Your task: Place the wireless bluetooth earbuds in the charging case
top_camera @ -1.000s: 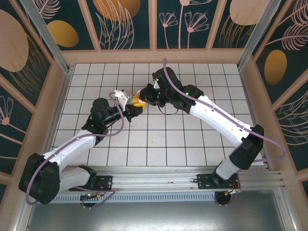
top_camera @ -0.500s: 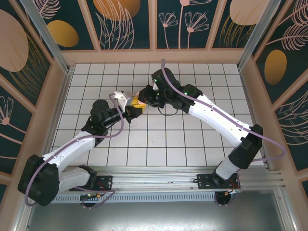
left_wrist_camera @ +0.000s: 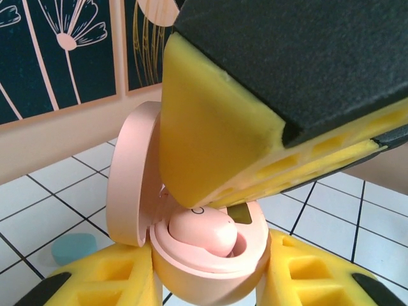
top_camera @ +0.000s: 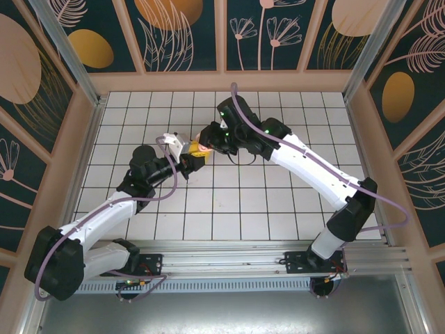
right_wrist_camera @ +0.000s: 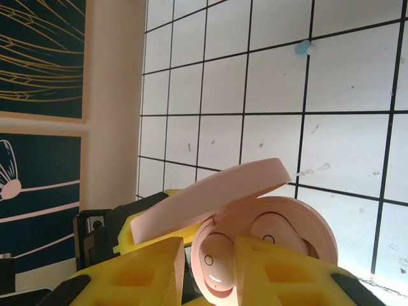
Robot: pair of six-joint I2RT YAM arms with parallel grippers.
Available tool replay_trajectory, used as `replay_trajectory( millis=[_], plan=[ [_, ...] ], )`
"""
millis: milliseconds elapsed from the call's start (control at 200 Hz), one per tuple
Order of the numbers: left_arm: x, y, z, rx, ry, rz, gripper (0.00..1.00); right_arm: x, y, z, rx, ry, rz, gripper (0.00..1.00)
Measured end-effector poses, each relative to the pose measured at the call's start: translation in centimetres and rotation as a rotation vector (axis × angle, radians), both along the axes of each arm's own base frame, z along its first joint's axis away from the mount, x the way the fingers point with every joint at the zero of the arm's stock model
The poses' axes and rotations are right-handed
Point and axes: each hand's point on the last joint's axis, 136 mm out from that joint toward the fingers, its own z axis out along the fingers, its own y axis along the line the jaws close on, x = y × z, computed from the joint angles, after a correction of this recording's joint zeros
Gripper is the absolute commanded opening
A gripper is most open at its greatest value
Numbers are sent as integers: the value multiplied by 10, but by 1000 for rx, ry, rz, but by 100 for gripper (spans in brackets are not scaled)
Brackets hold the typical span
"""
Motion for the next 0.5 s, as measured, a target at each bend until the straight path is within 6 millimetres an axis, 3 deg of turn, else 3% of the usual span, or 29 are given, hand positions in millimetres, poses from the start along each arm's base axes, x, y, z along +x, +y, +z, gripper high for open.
replay_trajectory(
  millis=[185, 405, 495],
  plan=[
    [-1, 1, 2, -3, -6, 0, 9, 2, 1, 14, 2, -27, 9, 26],
    [-2, 0, 3, -4, -9, -4, 9, 7, 6, 72, 86, -162, 37, 22],
    [-3, -1, 2, 1, -12, -16, 9, 7, 5, 86, 108, -202, 45, 24]
  ],
)
